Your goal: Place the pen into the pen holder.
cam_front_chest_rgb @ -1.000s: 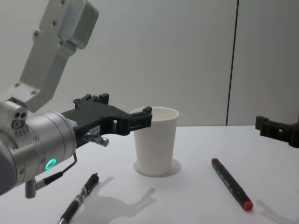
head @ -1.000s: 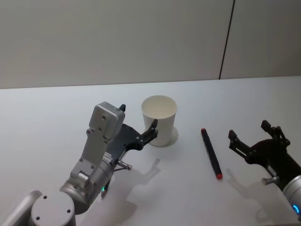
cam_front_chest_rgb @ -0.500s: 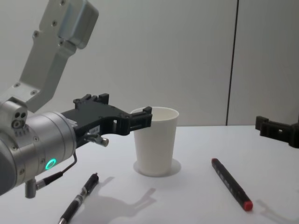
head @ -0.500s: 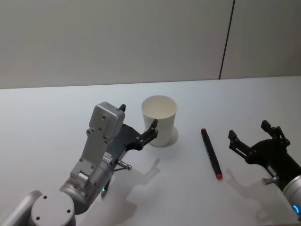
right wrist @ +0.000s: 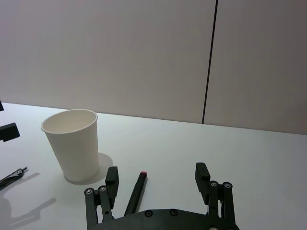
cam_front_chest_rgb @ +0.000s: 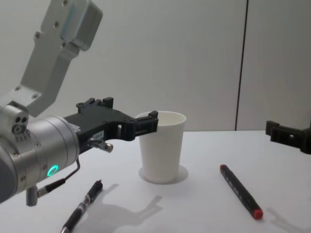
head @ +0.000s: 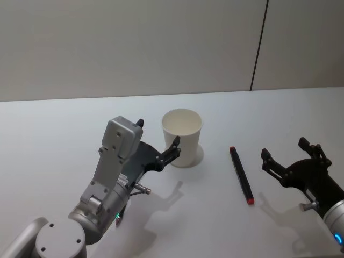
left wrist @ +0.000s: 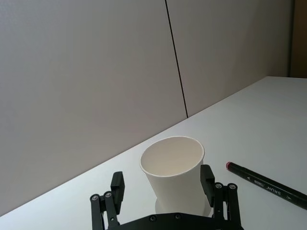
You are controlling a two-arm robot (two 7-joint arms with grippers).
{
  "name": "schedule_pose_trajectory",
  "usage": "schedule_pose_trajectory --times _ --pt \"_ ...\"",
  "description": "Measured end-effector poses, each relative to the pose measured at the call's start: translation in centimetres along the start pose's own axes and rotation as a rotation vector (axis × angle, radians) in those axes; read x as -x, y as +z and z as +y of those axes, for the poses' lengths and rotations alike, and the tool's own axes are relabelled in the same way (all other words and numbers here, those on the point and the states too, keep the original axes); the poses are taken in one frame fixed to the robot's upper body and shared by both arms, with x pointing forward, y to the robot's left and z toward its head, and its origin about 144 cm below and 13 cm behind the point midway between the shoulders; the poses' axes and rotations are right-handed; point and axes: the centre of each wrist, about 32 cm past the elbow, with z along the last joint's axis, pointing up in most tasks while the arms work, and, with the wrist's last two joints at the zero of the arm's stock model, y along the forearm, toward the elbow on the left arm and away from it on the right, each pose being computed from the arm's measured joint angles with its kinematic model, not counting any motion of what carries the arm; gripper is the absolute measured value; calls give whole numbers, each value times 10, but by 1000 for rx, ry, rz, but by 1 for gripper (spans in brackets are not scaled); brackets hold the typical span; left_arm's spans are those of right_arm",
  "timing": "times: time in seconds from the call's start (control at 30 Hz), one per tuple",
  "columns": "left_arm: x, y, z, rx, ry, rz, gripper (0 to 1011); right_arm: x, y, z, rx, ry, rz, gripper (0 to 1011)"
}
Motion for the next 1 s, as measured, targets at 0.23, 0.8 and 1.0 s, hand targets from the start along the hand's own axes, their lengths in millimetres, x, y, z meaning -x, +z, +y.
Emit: schedule_pose_trajectory --times 0.23,0.8,1.0 --pt "0 0 0 0 0 0 1009 0 0 0 0 0 0 1002" --pt "0 0 0 0 0 0 1009 1 1 2 10 -3 6 1002" --pt "0 0 0 0 0 0 1010 4 4 8 44 -22 26 1001"
